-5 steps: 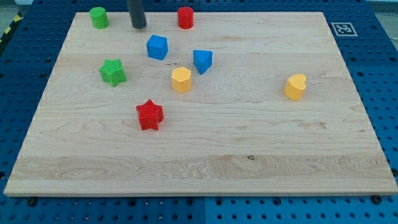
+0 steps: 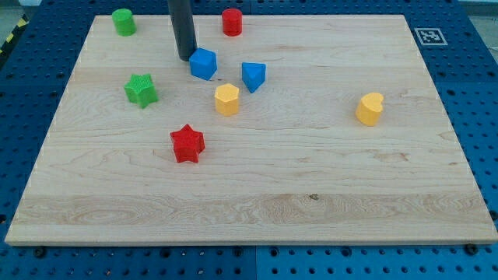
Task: Slide the blue cube closer to the blue triangle
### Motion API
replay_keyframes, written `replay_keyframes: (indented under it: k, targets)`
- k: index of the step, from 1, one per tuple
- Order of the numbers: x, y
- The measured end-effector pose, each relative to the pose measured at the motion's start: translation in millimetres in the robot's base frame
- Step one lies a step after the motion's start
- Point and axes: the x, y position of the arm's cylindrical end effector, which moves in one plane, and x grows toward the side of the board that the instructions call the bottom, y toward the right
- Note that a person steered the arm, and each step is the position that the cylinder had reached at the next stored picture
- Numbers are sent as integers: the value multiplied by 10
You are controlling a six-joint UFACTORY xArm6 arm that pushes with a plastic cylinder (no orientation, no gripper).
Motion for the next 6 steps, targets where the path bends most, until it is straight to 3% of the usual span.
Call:
replay_keyframes:
  k: [3,6]
  targets:
    - [130,-10]
    - [445,650]
